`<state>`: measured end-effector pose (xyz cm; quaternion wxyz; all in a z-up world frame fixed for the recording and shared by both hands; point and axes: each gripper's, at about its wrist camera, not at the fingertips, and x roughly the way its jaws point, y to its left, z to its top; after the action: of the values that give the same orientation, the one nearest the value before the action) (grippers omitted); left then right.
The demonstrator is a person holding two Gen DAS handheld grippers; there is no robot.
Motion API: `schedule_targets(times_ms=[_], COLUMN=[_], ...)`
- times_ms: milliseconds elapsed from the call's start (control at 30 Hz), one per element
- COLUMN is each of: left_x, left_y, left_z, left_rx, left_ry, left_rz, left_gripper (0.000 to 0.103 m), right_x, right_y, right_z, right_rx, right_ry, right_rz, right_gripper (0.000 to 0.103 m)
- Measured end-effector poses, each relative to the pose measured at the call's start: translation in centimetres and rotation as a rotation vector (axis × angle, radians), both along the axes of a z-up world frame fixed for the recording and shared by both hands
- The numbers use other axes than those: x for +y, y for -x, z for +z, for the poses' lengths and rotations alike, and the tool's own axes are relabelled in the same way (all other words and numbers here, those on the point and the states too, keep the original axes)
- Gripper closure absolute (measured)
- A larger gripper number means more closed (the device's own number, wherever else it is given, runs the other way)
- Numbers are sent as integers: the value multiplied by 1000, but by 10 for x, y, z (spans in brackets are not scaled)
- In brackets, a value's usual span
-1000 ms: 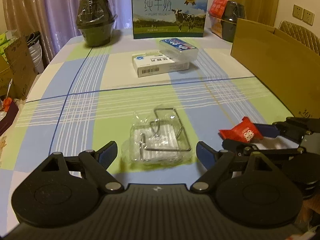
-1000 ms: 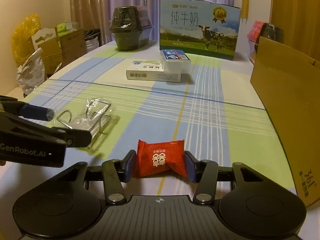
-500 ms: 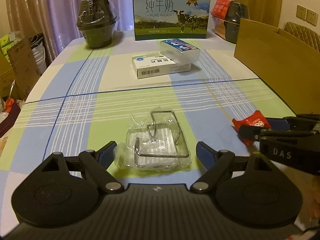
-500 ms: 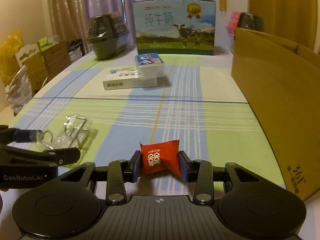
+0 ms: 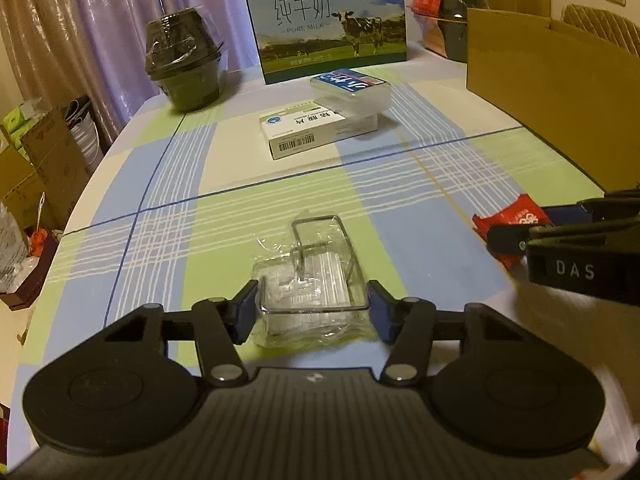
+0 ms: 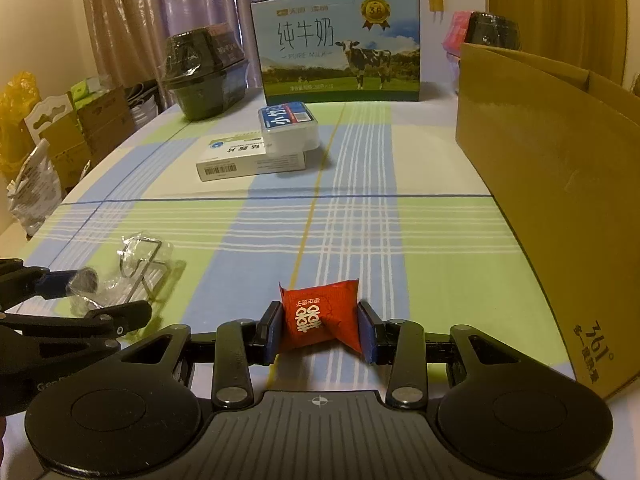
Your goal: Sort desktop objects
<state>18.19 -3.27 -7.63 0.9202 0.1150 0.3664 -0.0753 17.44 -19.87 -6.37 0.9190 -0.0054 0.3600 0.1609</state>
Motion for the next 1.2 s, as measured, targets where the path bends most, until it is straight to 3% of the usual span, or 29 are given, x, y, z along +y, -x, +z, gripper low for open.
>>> schedule_targets(times_ms=[233, 567, 967, 1200], left_x=[12, 14, -2, -20], left_y=[4, 15, 32, 24], left_z=[11, 45, 110, 129], left_rx=[23, -22, -135, -145], left_ry=[71, 127, 192, 226], left_rz=[26, 17, -24, -45], left_gripper=[53, 53, 53, 53], right_x=[1, -5, -39, -67], right_y=[3, 12, 26, 30], right_z=[6, 30, 100, 138], right_rx=[-11, -47, -179, -260], right_ry=[-16, -56, -116, -101], right_rz=[2, -15, -63, -83], right_gripper=[67, 67, 67, 67])
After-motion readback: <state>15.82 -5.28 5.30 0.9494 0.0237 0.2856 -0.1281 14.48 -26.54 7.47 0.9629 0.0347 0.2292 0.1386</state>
